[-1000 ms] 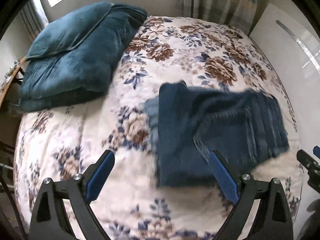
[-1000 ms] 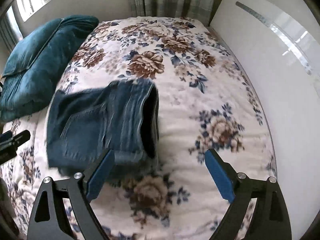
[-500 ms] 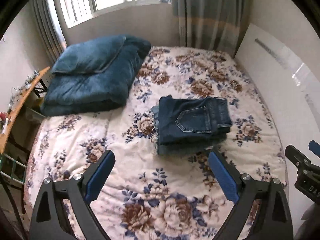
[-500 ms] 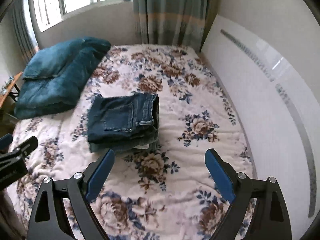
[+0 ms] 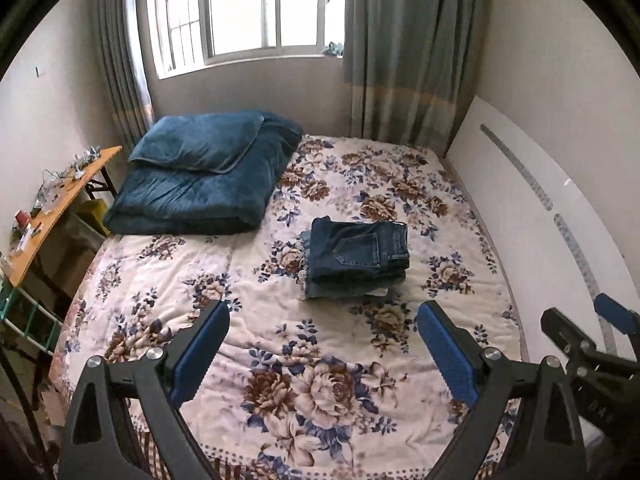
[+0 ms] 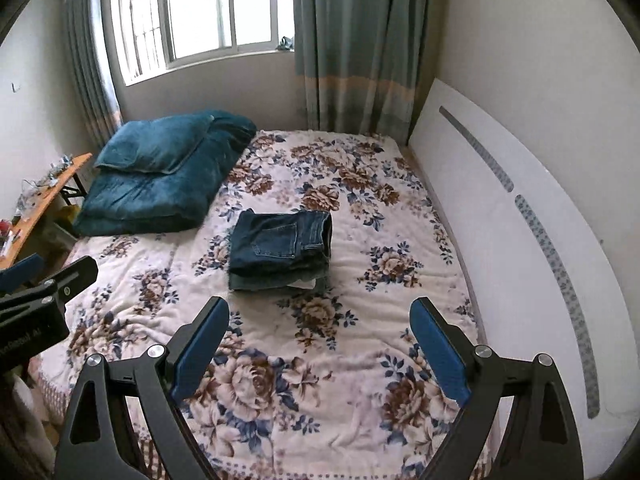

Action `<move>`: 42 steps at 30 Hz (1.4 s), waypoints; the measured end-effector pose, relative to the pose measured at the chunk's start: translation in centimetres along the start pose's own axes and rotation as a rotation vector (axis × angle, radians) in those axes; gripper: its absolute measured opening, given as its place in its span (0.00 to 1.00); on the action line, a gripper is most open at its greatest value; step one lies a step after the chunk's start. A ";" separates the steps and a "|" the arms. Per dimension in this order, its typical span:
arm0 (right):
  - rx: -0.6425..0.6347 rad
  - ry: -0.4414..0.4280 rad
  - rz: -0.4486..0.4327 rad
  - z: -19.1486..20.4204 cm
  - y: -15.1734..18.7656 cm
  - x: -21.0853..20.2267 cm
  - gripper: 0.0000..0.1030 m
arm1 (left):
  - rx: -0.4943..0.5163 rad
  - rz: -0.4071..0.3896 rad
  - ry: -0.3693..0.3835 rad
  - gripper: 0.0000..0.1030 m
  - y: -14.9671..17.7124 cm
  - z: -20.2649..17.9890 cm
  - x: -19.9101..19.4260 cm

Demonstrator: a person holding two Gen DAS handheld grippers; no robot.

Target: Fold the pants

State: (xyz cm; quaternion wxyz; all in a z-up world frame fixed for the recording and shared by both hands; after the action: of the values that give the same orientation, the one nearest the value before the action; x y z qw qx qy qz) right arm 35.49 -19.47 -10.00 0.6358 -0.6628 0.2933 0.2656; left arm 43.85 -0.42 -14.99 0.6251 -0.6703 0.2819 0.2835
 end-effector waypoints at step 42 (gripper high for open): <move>0.032 0.040 0.059 0.7 -1.8 9.6 0.95 | 0.041 0.027 -0.101 1.00 1.0 1.0 8.2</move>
State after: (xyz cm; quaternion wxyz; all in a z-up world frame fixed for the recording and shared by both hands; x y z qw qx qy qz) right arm 43.41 -19.22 -15.78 0.6321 -0.6487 0.3297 0.2663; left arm 48.64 0.33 -21.69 0.6483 -0.6385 0.2647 0.3194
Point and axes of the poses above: each gripper's, at about its wrist camera, not at the fingertips, and x roughly the way its jaws point, z to its left, y to its underside, the point moved 10 cm from there along x, roughly the way its jaws point, and after that the axes turned 4 degrees about -x, right-handed, at the moved point
